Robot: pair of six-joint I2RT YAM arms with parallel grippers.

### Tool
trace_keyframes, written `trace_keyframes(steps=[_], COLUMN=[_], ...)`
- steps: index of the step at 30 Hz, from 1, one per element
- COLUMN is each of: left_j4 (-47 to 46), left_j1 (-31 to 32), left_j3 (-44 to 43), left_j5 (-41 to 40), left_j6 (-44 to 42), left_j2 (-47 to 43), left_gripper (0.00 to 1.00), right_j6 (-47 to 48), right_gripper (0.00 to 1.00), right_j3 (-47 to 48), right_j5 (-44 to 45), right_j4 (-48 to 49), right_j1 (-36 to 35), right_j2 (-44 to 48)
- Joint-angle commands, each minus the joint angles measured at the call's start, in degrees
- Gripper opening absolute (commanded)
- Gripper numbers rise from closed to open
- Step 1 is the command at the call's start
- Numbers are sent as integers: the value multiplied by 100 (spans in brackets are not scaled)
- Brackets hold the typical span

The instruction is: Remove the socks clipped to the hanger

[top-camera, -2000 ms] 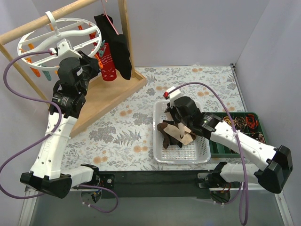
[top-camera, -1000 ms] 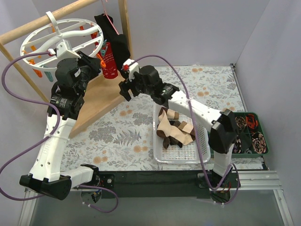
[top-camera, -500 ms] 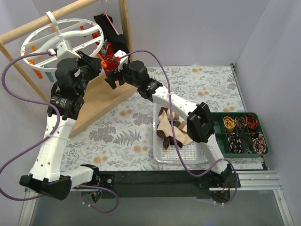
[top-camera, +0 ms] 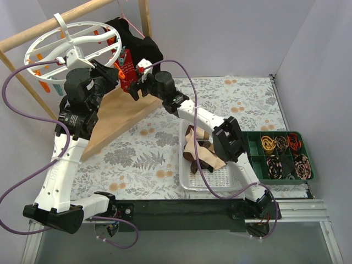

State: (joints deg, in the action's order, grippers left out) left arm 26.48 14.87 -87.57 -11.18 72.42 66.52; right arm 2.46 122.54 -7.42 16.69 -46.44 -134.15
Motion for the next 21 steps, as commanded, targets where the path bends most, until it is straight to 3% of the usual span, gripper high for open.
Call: trace_keyframes(steps=[1, 6, 8, 12, 18, 21], left_j4=[120, 156, 164, 164, 138, 129], left_j1=[51, 42, 42, 51, 51, 42], left_j3=[-50, -59, -50, -23, 99, 144], left_j5=[424, 476, 476, 529, 564, 538], left_j6=[-53, -88, -88, -88, -62, -62], left_j2=[-131, -131, -131, -131, -183, -218], left_gripper=[0, 0, 0, 0, 0, 0], right_j6=[27, -193, -202, -351, -387, -387], right_gripper=[91, 84, 75, 53, 2, 1], right_j3=[358, 551, 552, 613, 623, 359], right_j5=[-540, -805, -919, -884, -822, -805], right_j4=[756, 968, 1091, 1196, 1196, 1179], right_j1=[12, 64, 64, 64, 64, 64], right_j2=[-208, -384, -393, -384, -270, 54])
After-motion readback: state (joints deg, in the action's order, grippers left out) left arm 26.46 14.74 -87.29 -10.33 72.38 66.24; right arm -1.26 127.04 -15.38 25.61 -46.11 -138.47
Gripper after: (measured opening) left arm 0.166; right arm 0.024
